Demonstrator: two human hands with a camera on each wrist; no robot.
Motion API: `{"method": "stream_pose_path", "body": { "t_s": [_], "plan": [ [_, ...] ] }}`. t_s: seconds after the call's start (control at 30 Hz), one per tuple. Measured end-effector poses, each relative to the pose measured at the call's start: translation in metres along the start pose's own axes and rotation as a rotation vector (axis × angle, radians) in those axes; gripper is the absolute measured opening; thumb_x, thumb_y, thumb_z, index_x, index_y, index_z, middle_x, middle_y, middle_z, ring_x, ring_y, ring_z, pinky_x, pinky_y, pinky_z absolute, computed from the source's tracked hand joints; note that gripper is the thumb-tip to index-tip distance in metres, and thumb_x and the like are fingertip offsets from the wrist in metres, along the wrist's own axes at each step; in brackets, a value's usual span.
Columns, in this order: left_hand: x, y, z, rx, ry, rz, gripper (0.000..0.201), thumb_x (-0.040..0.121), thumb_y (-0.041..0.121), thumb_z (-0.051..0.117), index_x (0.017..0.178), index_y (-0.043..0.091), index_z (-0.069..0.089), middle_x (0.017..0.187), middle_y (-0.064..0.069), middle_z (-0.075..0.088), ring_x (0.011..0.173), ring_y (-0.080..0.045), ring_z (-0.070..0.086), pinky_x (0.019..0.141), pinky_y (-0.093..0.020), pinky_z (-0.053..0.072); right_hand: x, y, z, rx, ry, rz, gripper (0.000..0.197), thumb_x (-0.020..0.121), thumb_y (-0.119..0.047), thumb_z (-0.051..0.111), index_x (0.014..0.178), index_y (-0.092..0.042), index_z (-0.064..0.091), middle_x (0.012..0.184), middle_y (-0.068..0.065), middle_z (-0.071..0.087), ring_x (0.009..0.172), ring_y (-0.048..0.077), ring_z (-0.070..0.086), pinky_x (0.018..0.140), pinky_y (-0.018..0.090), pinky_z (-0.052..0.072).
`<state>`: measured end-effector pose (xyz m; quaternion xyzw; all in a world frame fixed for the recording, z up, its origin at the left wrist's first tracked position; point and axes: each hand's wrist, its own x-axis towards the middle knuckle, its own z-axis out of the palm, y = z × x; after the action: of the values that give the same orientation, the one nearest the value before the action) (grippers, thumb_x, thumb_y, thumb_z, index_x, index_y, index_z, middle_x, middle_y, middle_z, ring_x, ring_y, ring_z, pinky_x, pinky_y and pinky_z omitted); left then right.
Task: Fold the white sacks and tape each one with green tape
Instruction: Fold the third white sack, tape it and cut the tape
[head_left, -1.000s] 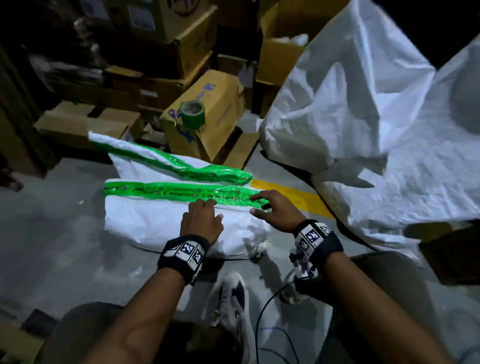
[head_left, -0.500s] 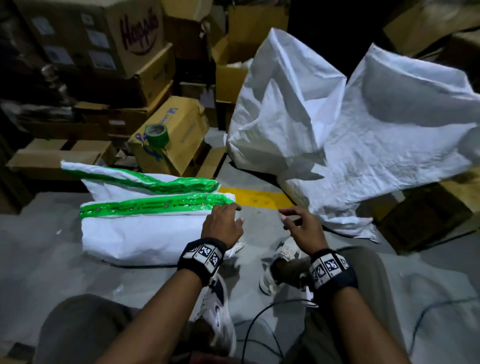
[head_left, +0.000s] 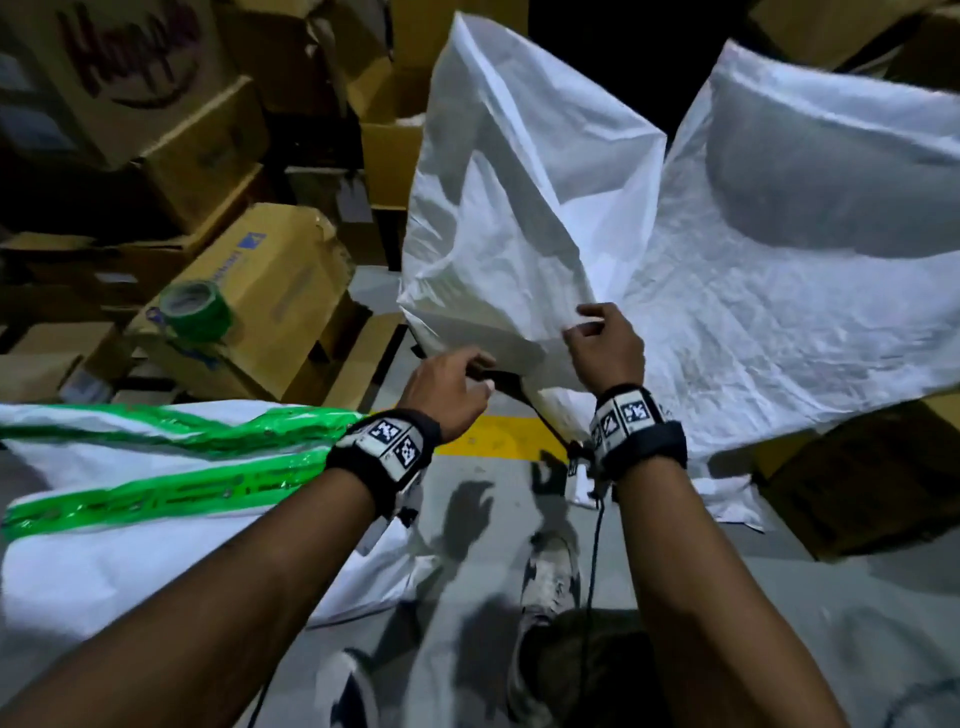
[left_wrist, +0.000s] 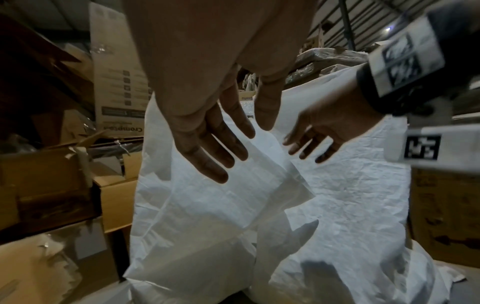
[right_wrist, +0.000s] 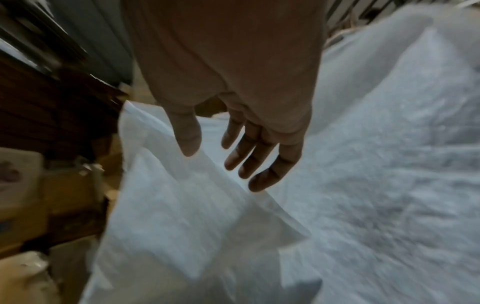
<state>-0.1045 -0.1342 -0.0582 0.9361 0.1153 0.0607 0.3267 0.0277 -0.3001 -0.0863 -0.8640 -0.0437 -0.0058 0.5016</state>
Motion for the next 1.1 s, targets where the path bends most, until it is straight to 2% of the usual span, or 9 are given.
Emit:
{"method": "stream_pose_path", "body": {
  "t_s": [0.2, 0.33, 0.43, 0.53, 0.67, 0.77, 0.9, 1.0, 1.1],
  "plan": [
    [0.064, -0.021, 0.037, -0.079, -0.060, -0.047, 0.024, 0.092, 0.018, 0.068, 0.116, 0.017, 0.071, 0.110, 0.000, 0.073, 0.106, -0.015, 0.065, 0.090, -0.029, 0.051, 0.081, 0.090, 0.026, -0.154, 0.088, 0.337, 0.090, 0.084, -0.035, 0.077, 0.155, -0.020, 0.024, 0.159, 0.014, 0.024, 0.148, 0.033, 0.019, 0.113, 0.053, 0.029],
    [0.072, -0.050, 0.056, -0.084, -0.096, -0.071, 0.022, 0.091, 0.016, 0.069, 0.113, 0.018, 0.072, 0.107, 0.000, 0.073, 0.103, -0.014, 0.066, 0.091, -0.029, 0.050, 0.090, 0.128, 0.044, -0.262, 0.000, 0.386, 0.073, 0.088, -0.036, 0.071, 0.151, -0.038, 0.033, 0.165, 0.008, 0.005, 0.152, 0.027, -0.001, 0.115, 0.058, 0.021],
    [0.065, -0.066, 0.059, -0.132, -0.097, -0.114, 0.020, 0.091, 0.013, 0.070, 0.110, 0.018, 0.072, 0.103, 0.000, 0.072, 0.100, -0.015, 0.066, 0.088, -0.027, 0.050, 0.091, 0.121, 0.053, -0.316, -0.041, 0.198, 0.043, 0.090, -0.043, 0.054, 0.129, -0.025, 0.062, 0.156, 0.010, 0.036, 0.146, 0.030, 0.026, 0.112, 0.051, 0.034],
    [0.059, -0.076, 0.055, -0.191, -0.041, -0.202, 0.016, 0.089, 0.016, 0.072, 0.105, 0.019, 0.073, 0.094, 0.000, 0.072, 0.095, -0.020, 0.067, 0.087, -0.036, 0.055, 0.083, 0.086, 0.068, -0.201, -0.022, -0.162, 0.038, 0.084, -0.024, 0.051, 0.109, -0.004, 0.071, 0.127, 0.021, 0.063, 0.113, 0.030, 0.058, 0.096, 0.026, 0.047],
    [0.048, -0.059, 0.026, -0.486, 0.048, -0.399, 0.037, 0.081, 0.061, 0.065, 0.096, 0.027, 0.069, 0.095, 0.001, 0.073, 0.095, -0.026, 0.069, 0.073, -0.039, 0.053, 0.024, -0.007, 0.081, 0.001, -0.152, -0.378, 0.033, 0.087, -0.016, 0.045, 0.109, -0.004, 0.066, 0.108, 0.018, 0.069, 0.097, 0.035, 0.064, 0.078, 0.039, 0.049],
    [0.035, -0.030, -0.009, -0.822, 0.097, -0.510, 0.045, 0.096, 0.059, 0.052, 0.104, 0.019, 0.069, 0.089, 0.000, 0.072, 0.076, -0.014, 0.068, 0.060, -0.032, 0.055, -0.031, -0.063, 0.091, 0.134, -0.167, -0.446, 0.022, 0.090, -0.016, 0.047, 0.102, -0.013, 0.065, 0.097, 0.011, 0.071, 0.090, 0.031, 0.066, 0.078, 0.042, 0.053],
    [0.002, -0.002, -0.063, -1.090, 0.047, -0.468, 0.068, 0.098, 0.056, 0.049, 0.043, 0.018, 0.061, 0.040, 0.008, 0.051, 0.031, -0.003, 0.048, 0.033, -0.011, 0.036, -0.109, -0.100, 0.093, 0.176, -0.098, -0.476, 0.019, 0.091, -0.025, 0.048, 0.096, -0.020, 0.066, 0.087, 0.008, 0.071, 0.083, 0.034, 0.064, 0.069, 0.044, 0.051],
    [-0.033, 0.006, -0.083, -0.971, -0.010, -0.477, 0.029, 0.091, 0.036, 0.071, 0.080, 0.009, 0.071, 0.058, -0.001, 0.065, 0.043, -0.009, 0.061, 0.042, -0.017, 0.046, -0.159, -0.100, 0.086, 0.127, -0.072, -0.540, 0.023, 0.088, -0.012, 0.051, 0.096, -0.010, 0.071, 0.085, 0.014, 0.071, 0.080, 0.036, 0.064, 0.067, 0.041, 0.048],
    [-0.055, -0.015, -0.077, -0.699, 0.215, -0.576, 0.017, 0.084, 0.010, 0.073, 0.092, -0.004, 0.066, 0.067, -0.011, 0.068, 0.052, -0.021, 0.062, 0.053, -0.028, 0.051, -0.199, -0.081, 0.080, 0.111, -0.176, -0.542, 0.025, 0.095, -0.018, 0.052, 0.105, -0.007, 0.073, 0.096, 0.015, 0.072, 0.092, 0.033, 0.065, 0.078, 0.037, 0.047]
  ]
}}
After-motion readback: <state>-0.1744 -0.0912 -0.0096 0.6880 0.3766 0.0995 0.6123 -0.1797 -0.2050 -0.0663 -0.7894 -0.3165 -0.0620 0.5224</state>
